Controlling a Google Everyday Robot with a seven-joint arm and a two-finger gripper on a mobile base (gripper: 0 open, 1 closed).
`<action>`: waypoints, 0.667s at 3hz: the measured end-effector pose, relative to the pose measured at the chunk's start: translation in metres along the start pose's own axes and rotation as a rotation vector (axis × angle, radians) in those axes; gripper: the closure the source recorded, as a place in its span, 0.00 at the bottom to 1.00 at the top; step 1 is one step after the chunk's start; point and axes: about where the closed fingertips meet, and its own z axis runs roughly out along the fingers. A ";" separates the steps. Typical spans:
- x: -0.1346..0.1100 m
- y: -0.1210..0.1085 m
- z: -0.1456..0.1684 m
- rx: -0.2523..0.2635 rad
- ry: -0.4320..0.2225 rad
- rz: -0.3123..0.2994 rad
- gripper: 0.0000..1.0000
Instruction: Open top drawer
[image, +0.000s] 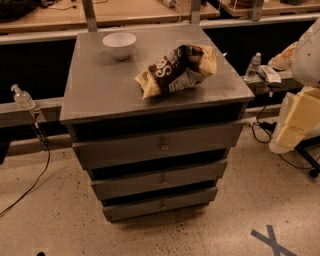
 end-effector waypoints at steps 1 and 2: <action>0.003 0.032 0.037 -0.019 -0.159 -0.035 0.00; 0.005 0.039 0.098 -0.037 -0.351 -0.024 0.00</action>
Offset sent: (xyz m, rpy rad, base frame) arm 0.0699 0.0642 -0.1384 0.7990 -0.3862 0.2999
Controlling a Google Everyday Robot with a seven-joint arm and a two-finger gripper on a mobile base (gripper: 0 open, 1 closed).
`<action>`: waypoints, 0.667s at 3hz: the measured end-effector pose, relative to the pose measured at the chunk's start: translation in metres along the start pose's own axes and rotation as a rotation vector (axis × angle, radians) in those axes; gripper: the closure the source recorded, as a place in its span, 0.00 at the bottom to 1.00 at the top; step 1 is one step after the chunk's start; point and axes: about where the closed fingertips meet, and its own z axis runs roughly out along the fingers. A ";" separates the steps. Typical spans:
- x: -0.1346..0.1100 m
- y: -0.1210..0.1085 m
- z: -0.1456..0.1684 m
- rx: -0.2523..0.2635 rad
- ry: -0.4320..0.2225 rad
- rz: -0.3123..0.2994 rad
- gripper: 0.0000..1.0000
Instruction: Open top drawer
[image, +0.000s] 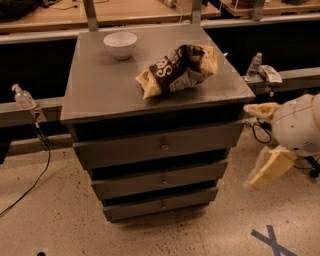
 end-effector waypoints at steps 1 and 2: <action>-0.020 -0.024 0.069 0.010 -0.276 -0.022 0.00; -0.047 -0.052 0.109 0.020 -0.430 -0.072 0.00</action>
Offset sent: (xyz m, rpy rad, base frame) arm 0.1493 0.1338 -0.0743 0.4626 -0.2243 0.2831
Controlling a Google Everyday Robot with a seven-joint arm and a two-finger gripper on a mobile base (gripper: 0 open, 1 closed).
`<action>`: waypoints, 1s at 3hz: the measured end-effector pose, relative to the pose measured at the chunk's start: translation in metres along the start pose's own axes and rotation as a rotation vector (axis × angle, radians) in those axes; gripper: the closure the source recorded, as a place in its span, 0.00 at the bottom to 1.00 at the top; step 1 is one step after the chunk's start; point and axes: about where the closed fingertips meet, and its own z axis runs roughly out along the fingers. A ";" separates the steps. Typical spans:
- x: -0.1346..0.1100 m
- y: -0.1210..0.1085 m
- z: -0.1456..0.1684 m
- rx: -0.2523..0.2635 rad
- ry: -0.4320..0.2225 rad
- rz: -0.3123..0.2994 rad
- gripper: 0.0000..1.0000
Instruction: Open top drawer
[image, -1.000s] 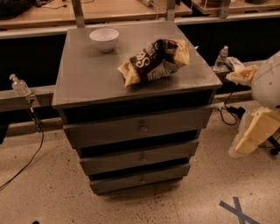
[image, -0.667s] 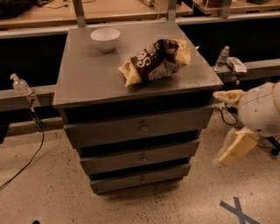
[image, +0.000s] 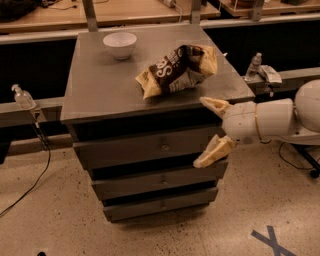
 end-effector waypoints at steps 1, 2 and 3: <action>0.024 0.000 0.057 -0.085 -0.006 -0.026 0.00; 0.045 0.016 0.074 -0.158 0.009 -0.024 0.00; 0.062 0.029 0.082 -0.179 0.074 -0.019 0.00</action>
Offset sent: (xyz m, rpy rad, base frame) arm 0.0101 0.0384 -0.1138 -0.0684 0.1236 0.1921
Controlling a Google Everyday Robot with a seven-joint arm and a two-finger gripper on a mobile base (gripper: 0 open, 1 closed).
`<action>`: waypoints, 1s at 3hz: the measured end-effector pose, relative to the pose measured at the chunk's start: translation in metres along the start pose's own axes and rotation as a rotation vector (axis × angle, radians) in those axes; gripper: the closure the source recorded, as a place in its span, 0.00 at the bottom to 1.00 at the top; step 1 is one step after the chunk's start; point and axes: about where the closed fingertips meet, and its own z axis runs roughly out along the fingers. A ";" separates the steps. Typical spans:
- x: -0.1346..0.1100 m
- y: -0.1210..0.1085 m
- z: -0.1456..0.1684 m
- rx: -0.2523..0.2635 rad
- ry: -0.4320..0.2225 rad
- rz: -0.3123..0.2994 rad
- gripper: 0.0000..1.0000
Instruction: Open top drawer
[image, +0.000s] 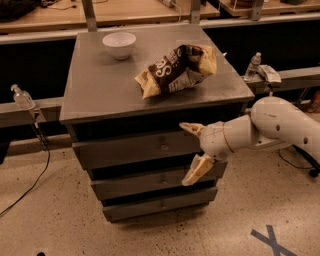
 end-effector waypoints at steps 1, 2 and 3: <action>0.003 -0.004 0.010 -0.005 0.083 -0.037 0.00; 0.010 -0.017 0.019 -0.011 0.151 -0.064 0.00; 0.022 -0.038 0.026 0.001 0.184 -0.059 0.00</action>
Offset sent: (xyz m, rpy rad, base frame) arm 0.0504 0.0040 -0.0232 -0.2608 -0.0566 0.0102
